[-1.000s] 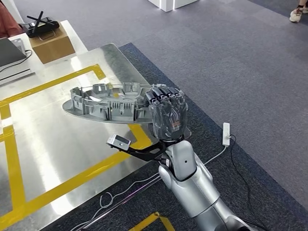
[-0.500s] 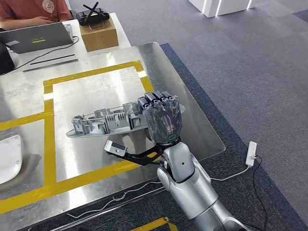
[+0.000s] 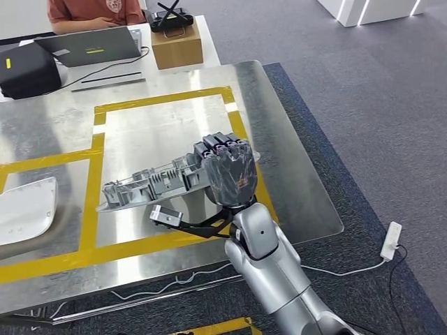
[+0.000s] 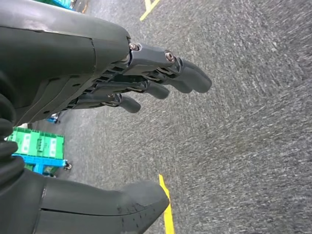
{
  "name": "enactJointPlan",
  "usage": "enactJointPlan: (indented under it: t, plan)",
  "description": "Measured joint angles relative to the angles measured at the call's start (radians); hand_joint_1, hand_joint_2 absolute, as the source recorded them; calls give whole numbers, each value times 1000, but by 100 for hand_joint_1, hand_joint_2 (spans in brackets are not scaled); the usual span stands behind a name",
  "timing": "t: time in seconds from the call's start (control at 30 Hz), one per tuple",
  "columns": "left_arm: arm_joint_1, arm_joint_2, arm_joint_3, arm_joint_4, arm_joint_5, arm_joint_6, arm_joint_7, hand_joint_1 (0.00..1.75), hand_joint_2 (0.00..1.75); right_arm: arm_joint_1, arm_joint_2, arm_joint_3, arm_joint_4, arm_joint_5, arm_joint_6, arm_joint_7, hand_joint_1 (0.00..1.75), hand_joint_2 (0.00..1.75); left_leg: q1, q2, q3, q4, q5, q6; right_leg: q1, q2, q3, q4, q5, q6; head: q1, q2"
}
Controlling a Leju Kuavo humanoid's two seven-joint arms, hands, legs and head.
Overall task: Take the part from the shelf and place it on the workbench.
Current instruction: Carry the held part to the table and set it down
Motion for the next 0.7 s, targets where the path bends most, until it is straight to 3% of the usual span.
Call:
enactJointPlan:
  t: [0.07,0.1,0.2,0.5,0.7]
  plan:
    - [-4,2,9,0,-3,-6,2,0,175,-26,14,-10,69,-5,0,22,175,175,-4,6,64,-118,34,8,5,-2,2,2,-5,7,0,0]
    - [-6,2,13,0,-4,-9,3,0,175,-40,18,-14,108,-10,0,34,175,175,-5,8,78,-145,35,9,8,-2,2,3,-7,7,1,0]
    - [-8,1,23,0,-8,-13,6,0,175,-70,26,-25,205,-23,0,51,175,175,-6,6,82,-155,32,9,11,-5,3,1,-9,2,5,0]
    - [-7,3,37,0,-10,-16,7,0,175,-103,42,-34,317,-25,0,54,175,175,-11,5,82,-154,30,24,7,-6,10,-14,0,21,5,0]
    - [-7,4,40,0,-10,-16,7,0,175,-106,45,-38,338,-25,0,54,175,175,-11,5,82,-154,31,26,7,-6,9,-14,1,24,5,0]
